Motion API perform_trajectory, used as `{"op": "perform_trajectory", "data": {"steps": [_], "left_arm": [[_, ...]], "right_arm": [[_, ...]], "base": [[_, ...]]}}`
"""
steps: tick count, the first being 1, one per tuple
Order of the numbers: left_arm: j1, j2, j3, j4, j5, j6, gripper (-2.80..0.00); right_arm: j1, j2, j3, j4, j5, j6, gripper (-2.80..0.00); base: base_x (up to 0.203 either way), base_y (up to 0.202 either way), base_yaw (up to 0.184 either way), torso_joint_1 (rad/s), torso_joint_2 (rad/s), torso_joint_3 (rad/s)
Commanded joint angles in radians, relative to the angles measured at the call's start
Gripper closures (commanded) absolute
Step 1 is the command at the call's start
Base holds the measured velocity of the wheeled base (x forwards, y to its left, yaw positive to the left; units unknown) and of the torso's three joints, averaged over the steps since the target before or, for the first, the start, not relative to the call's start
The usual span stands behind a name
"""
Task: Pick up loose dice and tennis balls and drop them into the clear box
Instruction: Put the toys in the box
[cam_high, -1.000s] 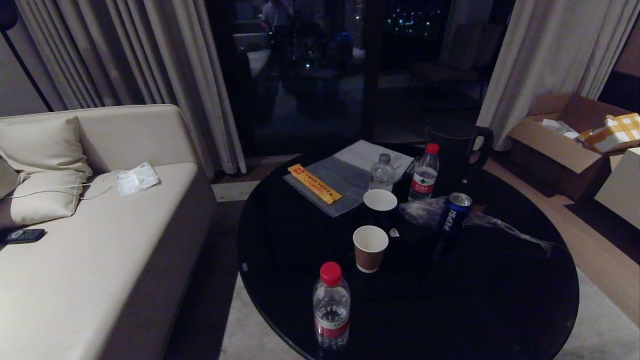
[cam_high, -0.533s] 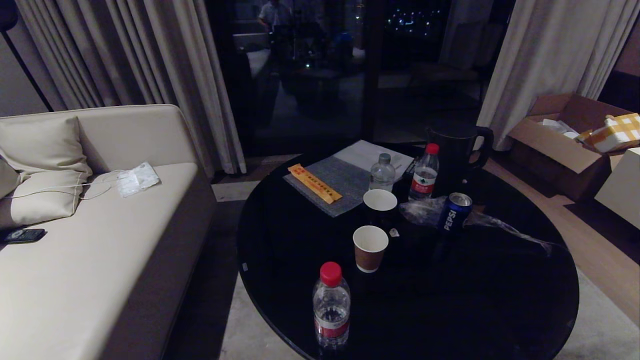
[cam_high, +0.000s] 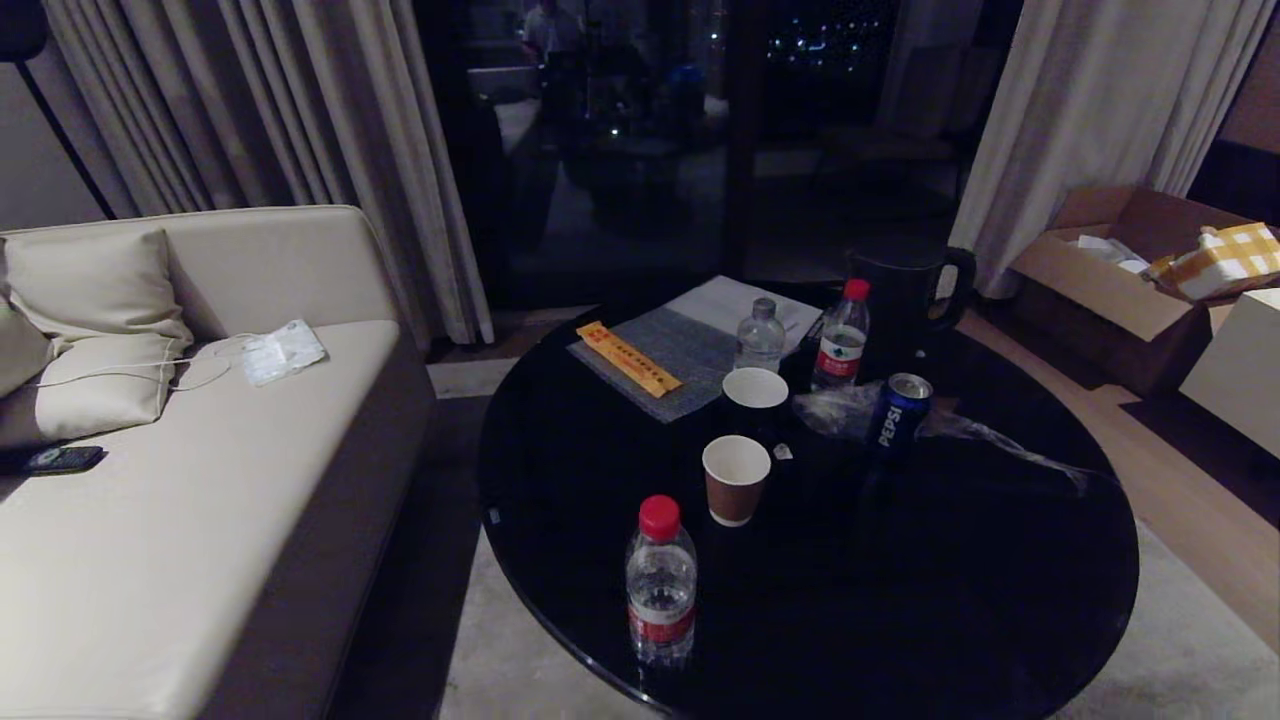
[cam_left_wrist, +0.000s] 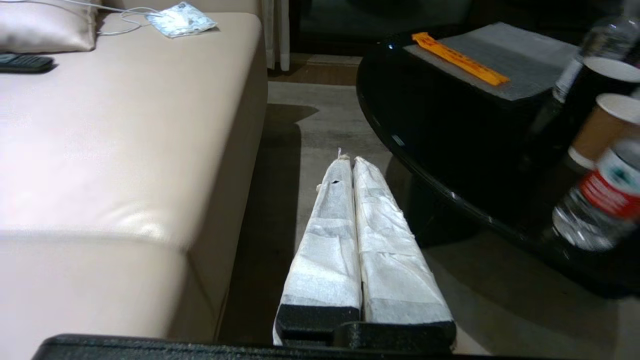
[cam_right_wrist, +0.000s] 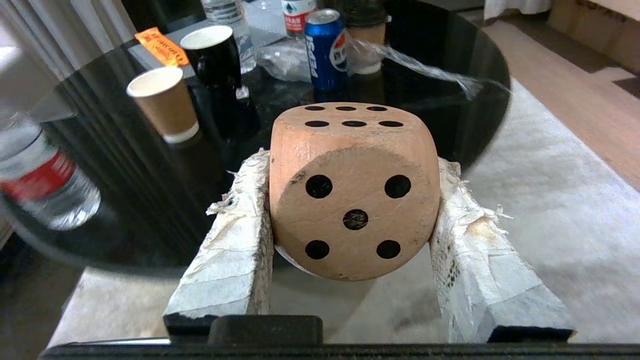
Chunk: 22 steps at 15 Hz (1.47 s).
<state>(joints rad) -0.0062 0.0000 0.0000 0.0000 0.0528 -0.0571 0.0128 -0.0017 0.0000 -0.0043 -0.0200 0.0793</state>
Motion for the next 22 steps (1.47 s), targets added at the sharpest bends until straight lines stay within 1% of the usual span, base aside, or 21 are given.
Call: {"op": "perform_trajectory", "data": {"steps": [1,10,22], "left_arm": [[0.0,0.002,0.002,-0.002,0.001,0.0,0.0],[0.0,0.002,0.002,-0.002,0.001,0.0,0.0],[0.0,0.002,0.002,-0.002,0.001,-0.001,0.0]], "right_arm": [[0.001,0.002,0.0,0.0,0.002,-0.005,0.0],[0.001,0.003,-0.002,0.007,0.006,-0.044,0.0],[0.001,0.002,0.001,0.0,0.009,-0.052,0.0]], "base": [[-0.185,0.0,-0.004,0.005,0.0,0.007],[-0.183,0.0,-0.001,0.001,0.0,0.001],[-0.185,0.0,-0.001,0.002,0.0,0.003]]}}
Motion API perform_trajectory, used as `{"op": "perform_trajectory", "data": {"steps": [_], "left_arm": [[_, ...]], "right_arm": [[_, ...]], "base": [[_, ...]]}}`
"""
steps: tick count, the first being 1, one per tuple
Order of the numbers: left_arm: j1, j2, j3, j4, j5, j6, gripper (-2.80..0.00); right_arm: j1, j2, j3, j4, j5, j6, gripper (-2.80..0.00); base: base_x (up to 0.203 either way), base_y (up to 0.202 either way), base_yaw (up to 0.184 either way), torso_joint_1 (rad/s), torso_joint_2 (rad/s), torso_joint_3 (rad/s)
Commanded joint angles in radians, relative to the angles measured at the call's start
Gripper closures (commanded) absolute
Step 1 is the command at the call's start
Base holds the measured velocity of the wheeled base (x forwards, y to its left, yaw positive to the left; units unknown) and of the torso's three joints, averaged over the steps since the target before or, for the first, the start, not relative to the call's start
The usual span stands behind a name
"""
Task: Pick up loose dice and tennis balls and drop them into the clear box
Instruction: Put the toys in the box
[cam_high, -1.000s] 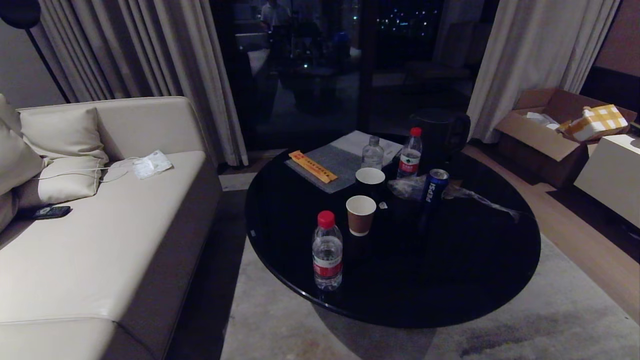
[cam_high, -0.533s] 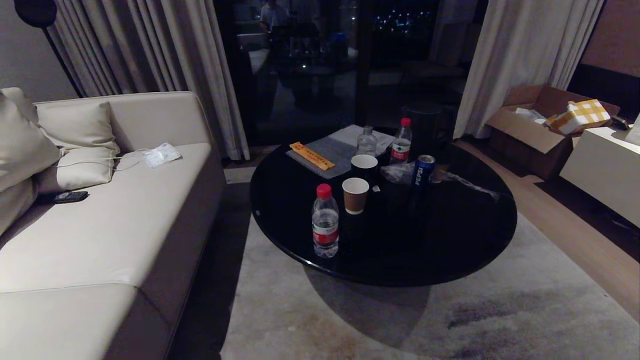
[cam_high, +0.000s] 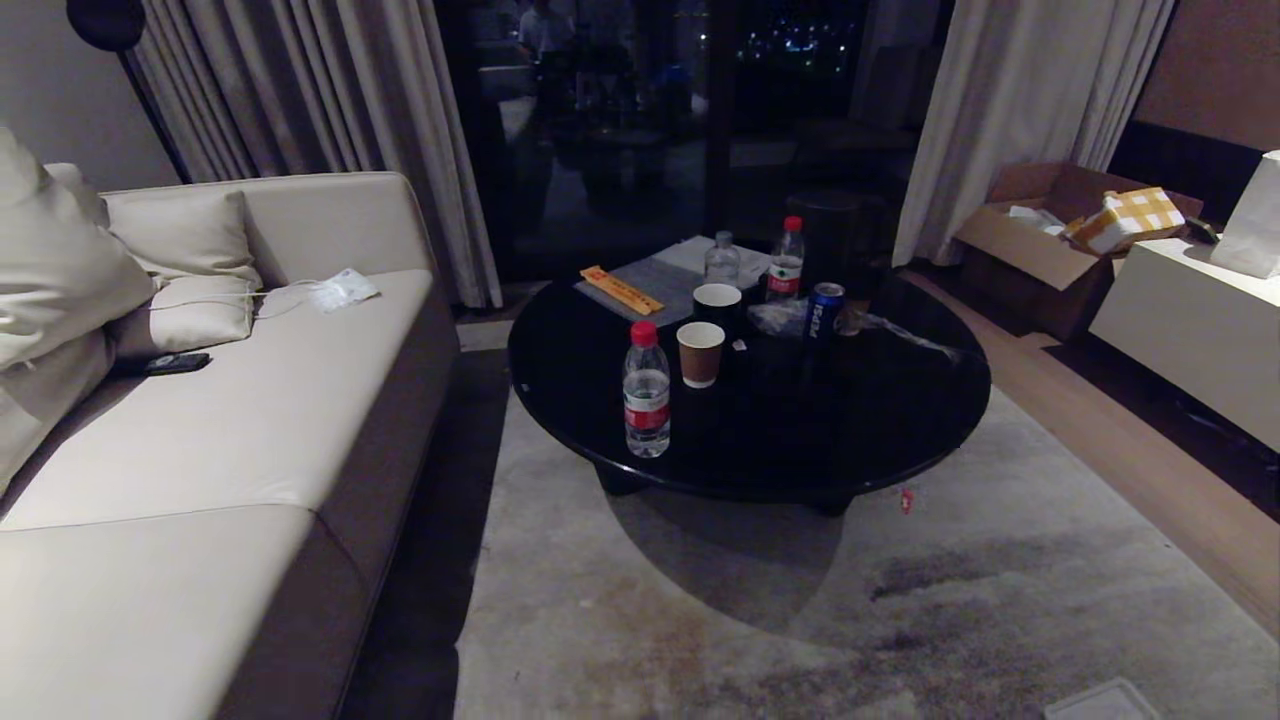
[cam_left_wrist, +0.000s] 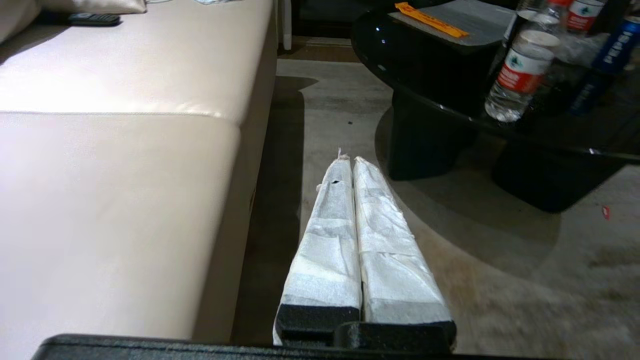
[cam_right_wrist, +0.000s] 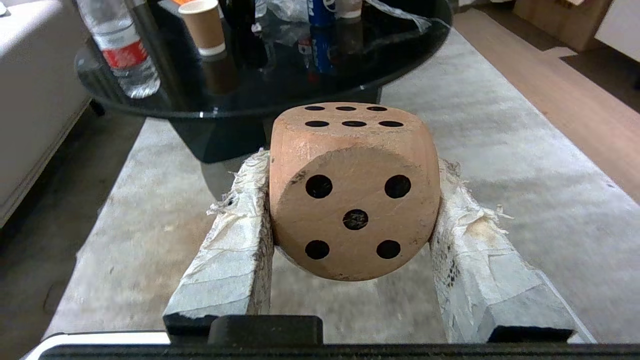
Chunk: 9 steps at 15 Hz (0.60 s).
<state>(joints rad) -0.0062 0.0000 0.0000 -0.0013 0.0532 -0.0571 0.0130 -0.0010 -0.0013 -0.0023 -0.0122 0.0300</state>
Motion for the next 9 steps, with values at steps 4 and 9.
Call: {"op": "perform_trajectory", "data": {"steps": [4,9], "left_arm": [[0.0,0.002,0.002,0.0,0.0,-0.001,0.0],[0.0,0.002,0.002,0.0,0.0,-0.003,0.0]], "right_arm": [[0.0,0.001,0.002,-0.002,0.001,0.013,0.0],[-0.001,0.002,0.003,-0.002,0.003,0.007,0.0]], "base": [[-0.186,0.0,-0.001,0.001,0.0,0.002],[-0.186,0.0,0.0,0.002,0.0,0.003]]}}
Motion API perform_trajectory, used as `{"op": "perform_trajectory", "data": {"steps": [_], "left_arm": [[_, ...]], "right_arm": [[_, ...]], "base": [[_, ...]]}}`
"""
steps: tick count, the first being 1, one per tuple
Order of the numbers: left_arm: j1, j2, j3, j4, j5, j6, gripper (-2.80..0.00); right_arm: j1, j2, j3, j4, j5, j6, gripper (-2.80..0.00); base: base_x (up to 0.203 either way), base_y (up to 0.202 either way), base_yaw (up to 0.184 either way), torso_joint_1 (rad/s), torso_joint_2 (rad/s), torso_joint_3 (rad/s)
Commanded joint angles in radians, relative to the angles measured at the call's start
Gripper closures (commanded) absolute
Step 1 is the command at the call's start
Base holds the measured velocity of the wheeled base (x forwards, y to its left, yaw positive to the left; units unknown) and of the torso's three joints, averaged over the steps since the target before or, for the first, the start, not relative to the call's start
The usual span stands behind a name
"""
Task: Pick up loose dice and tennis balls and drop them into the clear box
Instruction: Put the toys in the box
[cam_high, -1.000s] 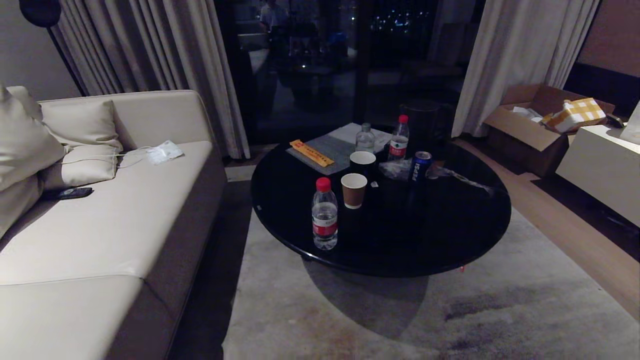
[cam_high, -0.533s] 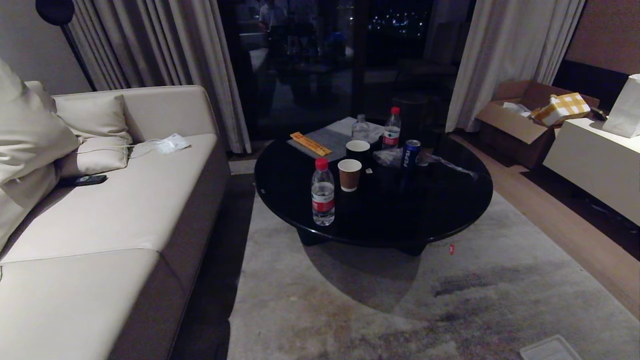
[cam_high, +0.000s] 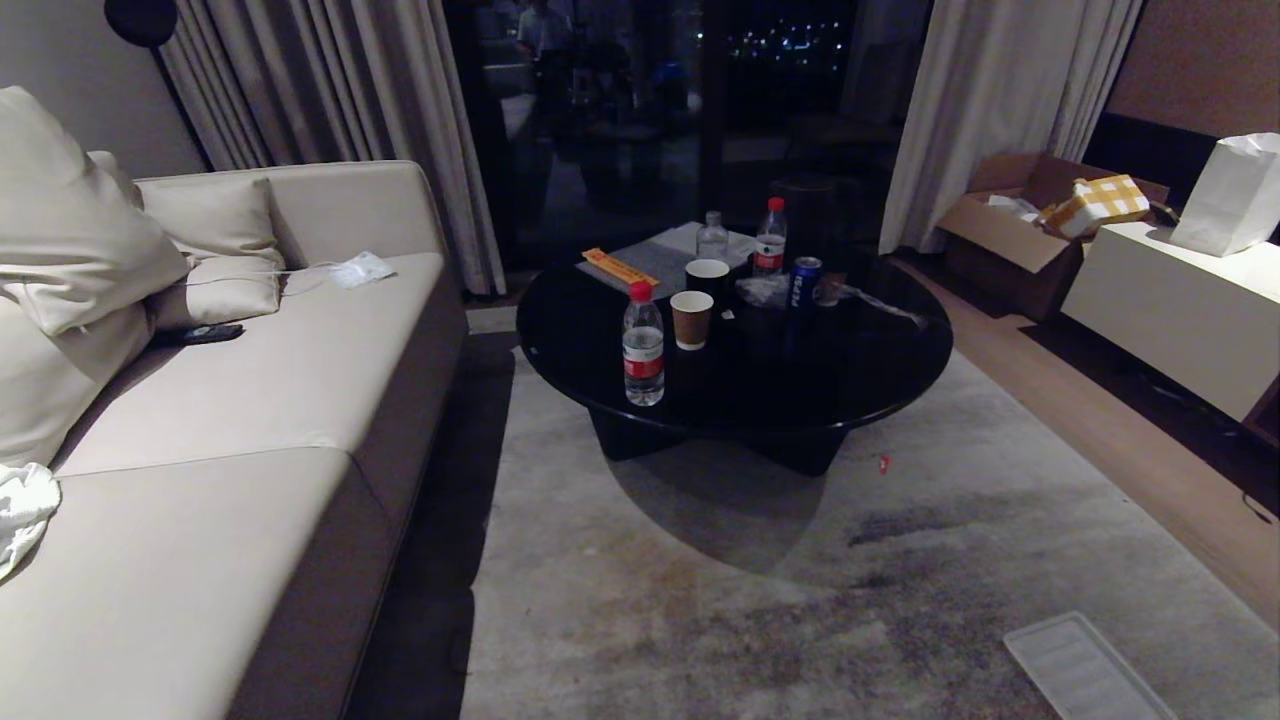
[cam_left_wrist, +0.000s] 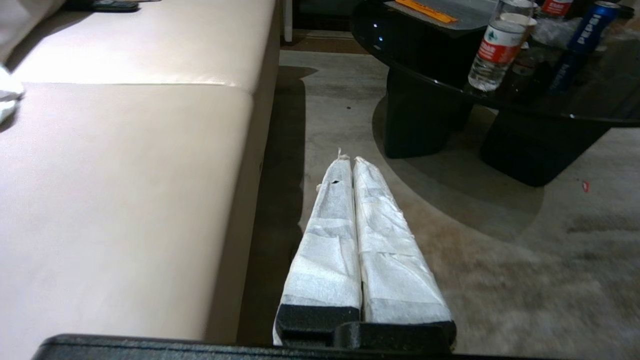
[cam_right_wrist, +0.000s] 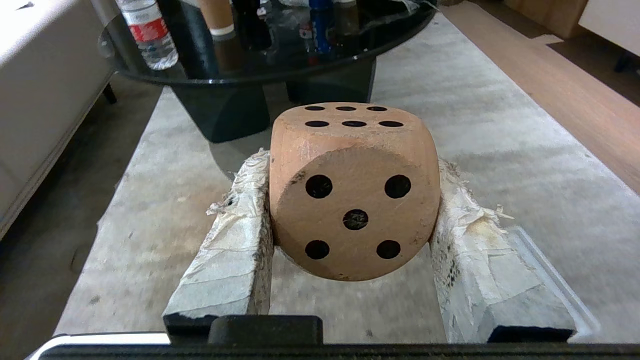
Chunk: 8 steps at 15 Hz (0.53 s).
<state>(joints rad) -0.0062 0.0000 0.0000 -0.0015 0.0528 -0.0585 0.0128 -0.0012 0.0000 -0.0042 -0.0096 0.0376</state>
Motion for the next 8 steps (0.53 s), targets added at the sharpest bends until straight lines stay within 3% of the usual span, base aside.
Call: {"op": "perform_trajectory", "data": {"steps": [1,8], "left_arm": [[0.0,0.002,0.002,0.0,0.001,-0.001,0.0],[0.0,0.002,0.002,0.002,0.001,0.002,0.0]], "right_arm": [[0.001,0.003,0.0,0.0,0.0,0.001,0.0],[0.001,0.001,0.0,0.0,0.0,0.0,0.0]], "base": [[-0.181,0.0,-0.003,0.005,0.0,0.002],[-0.162,0.0,-0.001,0.001,0.0,0.003]]}}
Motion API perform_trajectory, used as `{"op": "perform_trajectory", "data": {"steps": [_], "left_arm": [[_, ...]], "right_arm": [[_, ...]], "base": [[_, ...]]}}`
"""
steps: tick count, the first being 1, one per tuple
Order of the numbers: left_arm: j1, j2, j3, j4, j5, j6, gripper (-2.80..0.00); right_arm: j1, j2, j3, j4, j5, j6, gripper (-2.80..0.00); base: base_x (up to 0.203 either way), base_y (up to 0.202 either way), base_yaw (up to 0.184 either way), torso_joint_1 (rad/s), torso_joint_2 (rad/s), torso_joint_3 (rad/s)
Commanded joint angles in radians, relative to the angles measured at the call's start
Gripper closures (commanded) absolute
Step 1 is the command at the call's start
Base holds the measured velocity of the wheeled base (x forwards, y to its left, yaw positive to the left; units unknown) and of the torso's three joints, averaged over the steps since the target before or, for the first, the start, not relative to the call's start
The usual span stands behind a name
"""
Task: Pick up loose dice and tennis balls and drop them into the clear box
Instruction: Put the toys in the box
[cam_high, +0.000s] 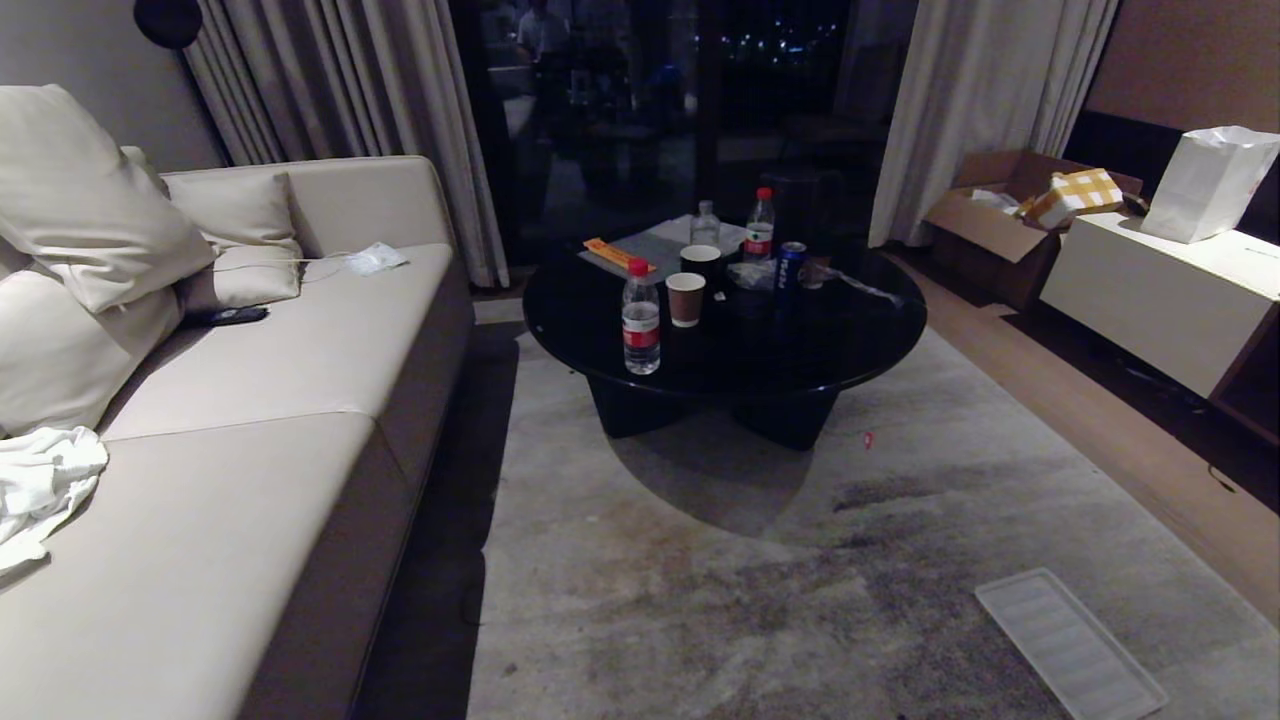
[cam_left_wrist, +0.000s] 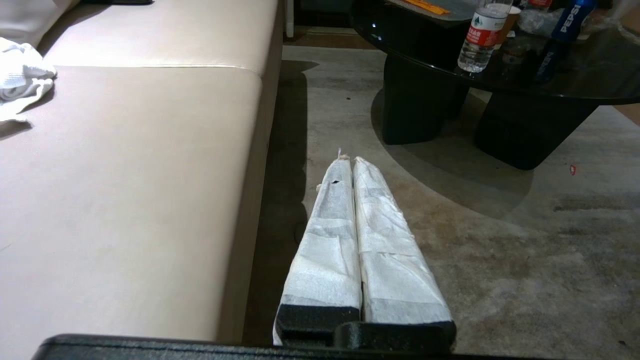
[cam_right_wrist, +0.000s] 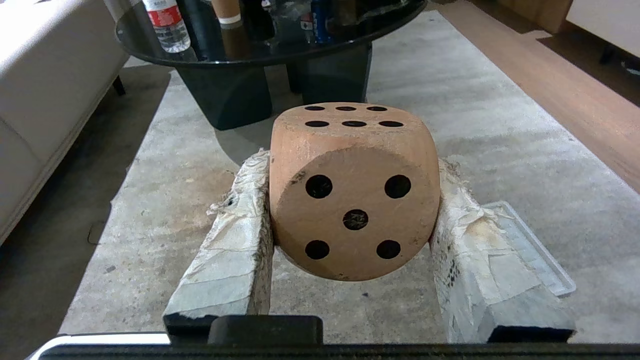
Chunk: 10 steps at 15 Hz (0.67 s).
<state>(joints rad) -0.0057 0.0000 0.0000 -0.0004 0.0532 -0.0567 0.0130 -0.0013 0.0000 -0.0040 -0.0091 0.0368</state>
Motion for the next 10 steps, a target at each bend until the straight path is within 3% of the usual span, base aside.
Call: {"op": "perform_trajectory", "data": {"steps": [1,8,10], "left_arm": [[0.0,0.002,0.002,0.0,-0.001,0.003,0.0],[0.0,0.002,0.002,0.002,-0.002,0.005,0.0],[0.0,0.002,0.002,0.002,-0.001,0.005,0.0]], "right_arm": [[0.0,0.003,0.002,-0.001,0.0,0.002,0.0],[0.001,0.003,0.0,-0.001,0.0,0.003,0.0],[0.001,0.001,0.002,-0.001,0.0,0.003,0.0]], "base": [[0.0,0.0,0.0,0.0,0.0,0.0],[0.0,0.0,0.0,0.0,0.0,0.0],[0.007,0.003,-0.124,-0.002,0.0,0.004]]}}
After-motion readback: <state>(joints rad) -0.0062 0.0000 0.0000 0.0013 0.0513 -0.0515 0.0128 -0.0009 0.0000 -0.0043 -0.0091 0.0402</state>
